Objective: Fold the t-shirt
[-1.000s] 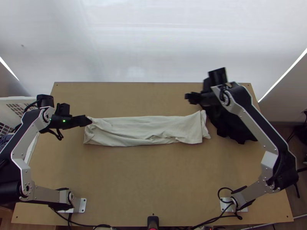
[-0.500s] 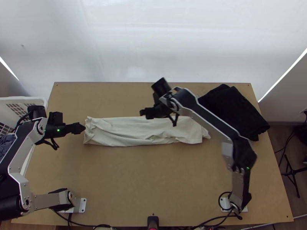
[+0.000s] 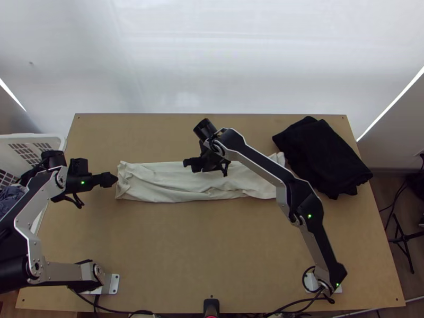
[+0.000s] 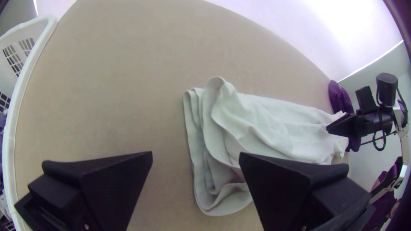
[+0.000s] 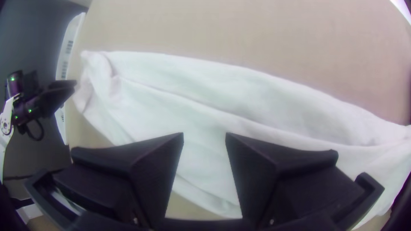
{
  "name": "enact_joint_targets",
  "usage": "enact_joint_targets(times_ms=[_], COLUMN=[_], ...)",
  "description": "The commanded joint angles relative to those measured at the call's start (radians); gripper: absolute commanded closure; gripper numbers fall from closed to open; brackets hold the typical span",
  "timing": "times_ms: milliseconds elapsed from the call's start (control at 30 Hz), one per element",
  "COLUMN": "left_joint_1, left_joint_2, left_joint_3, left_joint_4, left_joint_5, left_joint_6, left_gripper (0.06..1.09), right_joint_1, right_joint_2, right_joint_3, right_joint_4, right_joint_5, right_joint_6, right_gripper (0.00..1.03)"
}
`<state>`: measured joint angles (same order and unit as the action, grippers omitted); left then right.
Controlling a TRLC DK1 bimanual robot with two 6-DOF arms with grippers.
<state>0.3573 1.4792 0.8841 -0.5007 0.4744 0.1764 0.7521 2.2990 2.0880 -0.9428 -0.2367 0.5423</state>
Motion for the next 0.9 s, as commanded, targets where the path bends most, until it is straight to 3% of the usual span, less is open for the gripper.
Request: enact_joint_targets(times_ms=[0,133,333,867], left_joint_1=[-0.012,-0.037,-0.029,-0.014], left_joint_2=[0.062,0.076,0.113,0.202], left_joint_3=[-0.005,-0.011,0.018,0.069], left_joint_4=[0.024,0.022,0.011,-0.007], left_joint_5=[0.000,0.012,0.095,0.201], left_joint_6=[-0.009,0.000,-0.026,-0.057], left_gripper=[0.10,0.10,0.10,0.10], right_joint_1=[-0.008,-0.008,-0.010,-0.013], right_joint_2=[0.059,0.063,0.062,0.057], right_joint_3=[0.018,0.015,0.015,0.017], right_joint_4=[-0.024,-0.040,-0.048,-0.053], right_joint_5=[-0.004,-0.004,-0.004,-0.003], right_joint_6=[-0.007,-0.015,-0.016,-0.028], right_gripper=[0.47,0.43,0.43,0.43])
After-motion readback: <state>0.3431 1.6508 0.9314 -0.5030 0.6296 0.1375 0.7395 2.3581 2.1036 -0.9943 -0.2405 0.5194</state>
